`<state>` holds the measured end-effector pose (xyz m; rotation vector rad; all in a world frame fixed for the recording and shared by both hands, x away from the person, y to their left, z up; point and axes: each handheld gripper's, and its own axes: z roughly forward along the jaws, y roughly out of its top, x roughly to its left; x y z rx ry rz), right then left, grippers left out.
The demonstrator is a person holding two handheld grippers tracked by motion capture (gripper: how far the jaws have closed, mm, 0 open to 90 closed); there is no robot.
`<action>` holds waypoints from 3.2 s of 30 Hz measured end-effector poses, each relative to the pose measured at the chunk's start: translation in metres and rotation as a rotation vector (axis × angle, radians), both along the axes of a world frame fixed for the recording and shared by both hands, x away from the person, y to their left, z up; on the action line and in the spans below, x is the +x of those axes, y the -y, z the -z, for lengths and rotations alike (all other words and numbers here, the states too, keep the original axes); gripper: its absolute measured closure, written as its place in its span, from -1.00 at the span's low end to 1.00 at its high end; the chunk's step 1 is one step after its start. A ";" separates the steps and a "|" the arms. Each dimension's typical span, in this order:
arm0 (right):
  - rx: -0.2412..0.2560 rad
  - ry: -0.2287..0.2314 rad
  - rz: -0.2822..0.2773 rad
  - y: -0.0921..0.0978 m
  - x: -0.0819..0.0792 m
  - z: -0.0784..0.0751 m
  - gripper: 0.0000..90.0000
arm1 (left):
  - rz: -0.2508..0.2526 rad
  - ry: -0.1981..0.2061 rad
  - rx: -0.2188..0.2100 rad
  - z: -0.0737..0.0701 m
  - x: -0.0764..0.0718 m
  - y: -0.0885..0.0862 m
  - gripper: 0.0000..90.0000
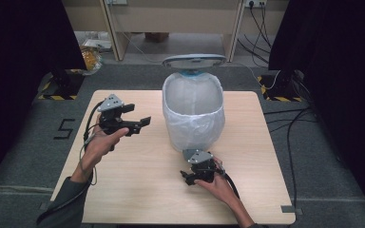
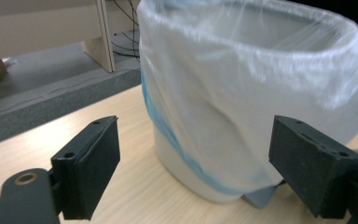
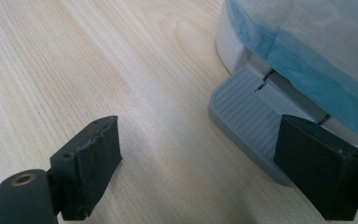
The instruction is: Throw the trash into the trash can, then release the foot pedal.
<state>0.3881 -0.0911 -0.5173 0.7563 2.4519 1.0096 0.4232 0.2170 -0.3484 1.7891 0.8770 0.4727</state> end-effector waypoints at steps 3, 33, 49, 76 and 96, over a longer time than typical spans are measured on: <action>0.000 -0.001 -0.001 0.000 0.000 0.000 -0.68 | -0.023 -0.011 0.021 0.011 -0.005 -0.005 -0.65; 0.001 0.000 -0.004 0.000 0.000 0.000 -0.68 | -0.048 -0.073 0.092 0.118 -0.052 -0.003 -0.65; 0.002 0.000 -0.004 0.000 0.000 0.000 -0.68 | -0.055 -0.140 0.228 0.158 -0.062 -0.008 -0.65; 0.006 0.003 -0.009 0.001 0.000 0.001 -0.68 | -0.037 -0.222 0.253 0.176 -0.063 -0.012 -0.68; 0.011 0.008 -0.005 0.001 -0.001 0.001 -0.68 | -0.046 -0.219 0.254 0.176 -0.064 -0.011 -0.68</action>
